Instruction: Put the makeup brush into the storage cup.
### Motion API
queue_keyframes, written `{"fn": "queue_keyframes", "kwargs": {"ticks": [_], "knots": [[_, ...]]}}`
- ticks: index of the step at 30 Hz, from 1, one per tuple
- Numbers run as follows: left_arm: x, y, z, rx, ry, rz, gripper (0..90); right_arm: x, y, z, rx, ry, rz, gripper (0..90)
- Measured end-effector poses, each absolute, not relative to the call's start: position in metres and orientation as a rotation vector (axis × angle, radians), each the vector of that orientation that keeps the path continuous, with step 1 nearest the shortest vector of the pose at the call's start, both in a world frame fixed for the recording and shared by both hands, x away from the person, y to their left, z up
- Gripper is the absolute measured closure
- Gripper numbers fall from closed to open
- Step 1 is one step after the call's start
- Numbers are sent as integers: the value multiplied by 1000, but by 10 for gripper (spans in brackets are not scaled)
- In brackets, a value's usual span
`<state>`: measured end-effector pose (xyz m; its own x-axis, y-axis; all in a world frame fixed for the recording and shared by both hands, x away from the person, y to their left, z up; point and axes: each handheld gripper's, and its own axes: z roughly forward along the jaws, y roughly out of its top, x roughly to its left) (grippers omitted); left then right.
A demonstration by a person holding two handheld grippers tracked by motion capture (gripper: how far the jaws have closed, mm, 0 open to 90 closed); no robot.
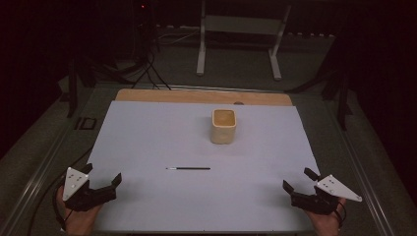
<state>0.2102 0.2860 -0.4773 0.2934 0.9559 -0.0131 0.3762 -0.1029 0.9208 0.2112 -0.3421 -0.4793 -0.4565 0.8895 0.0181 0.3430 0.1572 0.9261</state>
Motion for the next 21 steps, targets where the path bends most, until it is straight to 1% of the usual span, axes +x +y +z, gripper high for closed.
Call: {"fn": "queue_keyframes", "kwargs": {"ticks": [21], "knots": [[210, 287, -477, 1656, 1227, 815, 13, 212, -341, -478, 1173, 1894, 1296, 85]]}}
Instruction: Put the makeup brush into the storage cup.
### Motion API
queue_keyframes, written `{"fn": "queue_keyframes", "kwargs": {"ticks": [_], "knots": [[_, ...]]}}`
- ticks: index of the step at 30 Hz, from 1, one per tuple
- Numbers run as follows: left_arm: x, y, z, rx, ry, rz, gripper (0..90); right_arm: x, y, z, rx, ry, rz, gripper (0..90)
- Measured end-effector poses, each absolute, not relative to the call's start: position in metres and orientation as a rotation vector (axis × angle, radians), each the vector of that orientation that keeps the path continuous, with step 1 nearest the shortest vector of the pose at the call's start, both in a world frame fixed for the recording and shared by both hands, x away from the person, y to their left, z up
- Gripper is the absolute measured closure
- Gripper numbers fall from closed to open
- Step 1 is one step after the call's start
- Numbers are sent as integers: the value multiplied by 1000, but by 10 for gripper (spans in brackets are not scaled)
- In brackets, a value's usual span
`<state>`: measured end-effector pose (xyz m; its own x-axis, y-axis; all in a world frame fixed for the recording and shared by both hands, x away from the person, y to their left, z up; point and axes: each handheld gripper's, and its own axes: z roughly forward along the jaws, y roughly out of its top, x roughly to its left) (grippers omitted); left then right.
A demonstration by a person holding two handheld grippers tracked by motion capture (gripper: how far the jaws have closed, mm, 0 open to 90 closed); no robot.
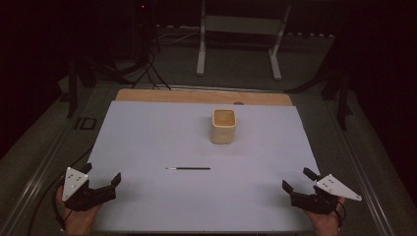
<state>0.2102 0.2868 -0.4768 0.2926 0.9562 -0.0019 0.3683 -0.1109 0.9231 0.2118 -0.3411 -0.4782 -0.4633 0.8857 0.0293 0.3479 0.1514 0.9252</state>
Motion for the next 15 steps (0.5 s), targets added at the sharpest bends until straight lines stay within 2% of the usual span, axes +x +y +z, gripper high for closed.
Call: {"fn": "queue_keyframes", "kwargs": {"ticks": [15], "knots": [[211, 285, -477, 1670, 1211, 802, 14, 212, -337, -474, 1173, 1903, 1332, 85]]}}
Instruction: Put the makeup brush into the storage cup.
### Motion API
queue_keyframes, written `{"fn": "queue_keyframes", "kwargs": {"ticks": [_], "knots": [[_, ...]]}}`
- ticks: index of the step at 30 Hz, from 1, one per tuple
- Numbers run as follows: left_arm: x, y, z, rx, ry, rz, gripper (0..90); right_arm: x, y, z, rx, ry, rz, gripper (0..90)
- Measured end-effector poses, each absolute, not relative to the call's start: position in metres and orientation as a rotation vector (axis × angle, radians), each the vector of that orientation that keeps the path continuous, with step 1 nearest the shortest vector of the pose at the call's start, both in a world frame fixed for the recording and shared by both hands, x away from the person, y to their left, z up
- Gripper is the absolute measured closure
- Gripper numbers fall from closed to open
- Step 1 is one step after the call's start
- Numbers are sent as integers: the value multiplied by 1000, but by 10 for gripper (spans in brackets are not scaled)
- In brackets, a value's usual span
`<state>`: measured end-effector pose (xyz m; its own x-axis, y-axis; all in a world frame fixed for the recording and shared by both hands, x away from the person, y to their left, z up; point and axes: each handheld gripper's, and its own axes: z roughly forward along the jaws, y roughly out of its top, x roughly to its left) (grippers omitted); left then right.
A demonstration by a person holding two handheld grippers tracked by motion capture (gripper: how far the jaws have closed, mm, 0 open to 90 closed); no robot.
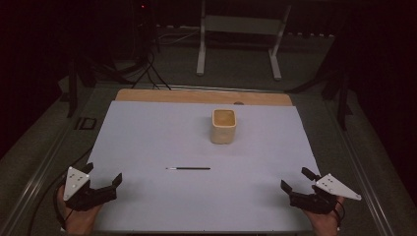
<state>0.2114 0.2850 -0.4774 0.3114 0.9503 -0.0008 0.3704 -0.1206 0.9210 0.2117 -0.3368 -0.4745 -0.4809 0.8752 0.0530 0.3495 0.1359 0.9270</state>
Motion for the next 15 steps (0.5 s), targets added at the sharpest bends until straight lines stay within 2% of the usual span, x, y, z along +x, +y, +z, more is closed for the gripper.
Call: {"fn": "queue_keyframes", "kwargs": {"ticks": [15], "knots": [[213, 283, -479, 1689, 1201, 795, 14, 216, -331, -459, 1148, 1911, 1376, 85]]}}
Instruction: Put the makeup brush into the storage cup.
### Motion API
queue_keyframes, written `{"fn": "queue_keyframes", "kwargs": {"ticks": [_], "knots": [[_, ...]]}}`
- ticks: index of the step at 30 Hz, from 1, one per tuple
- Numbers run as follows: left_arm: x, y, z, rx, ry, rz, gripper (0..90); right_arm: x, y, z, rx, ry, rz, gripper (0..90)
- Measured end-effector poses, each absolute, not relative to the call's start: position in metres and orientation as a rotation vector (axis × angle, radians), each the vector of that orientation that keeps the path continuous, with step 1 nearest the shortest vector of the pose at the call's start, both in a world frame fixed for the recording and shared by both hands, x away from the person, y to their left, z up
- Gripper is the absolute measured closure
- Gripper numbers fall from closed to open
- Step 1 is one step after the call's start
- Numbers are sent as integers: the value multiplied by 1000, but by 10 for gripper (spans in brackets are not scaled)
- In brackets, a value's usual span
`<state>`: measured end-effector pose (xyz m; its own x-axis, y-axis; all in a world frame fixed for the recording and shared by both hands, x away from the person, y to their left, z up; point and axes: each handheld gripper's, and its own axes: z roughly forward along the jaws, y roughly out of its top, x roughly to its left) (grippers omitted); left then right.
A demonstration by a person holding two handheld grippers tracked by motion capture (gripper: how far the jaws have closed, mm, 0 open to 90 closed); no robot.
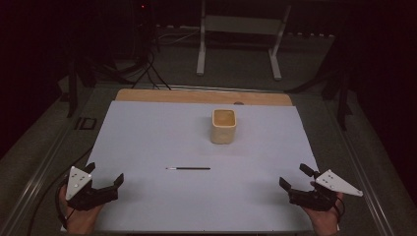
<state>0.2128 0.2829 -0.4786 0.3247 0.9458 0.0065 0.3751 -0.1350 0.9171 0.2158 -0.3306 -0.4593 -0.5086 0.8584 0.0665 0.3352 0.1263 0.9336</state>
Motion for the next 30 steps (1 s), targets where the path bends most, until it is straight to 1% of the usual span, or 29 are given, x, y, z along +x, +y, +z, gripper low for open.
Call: {"fn": "queue_keyframes", "kwargs": {"ticks": [30], "knots": [[213, 282, -479, 1697, 1195, 788, 14, 236, -307, -438, 1044, 1973, 1393, 85]]}}
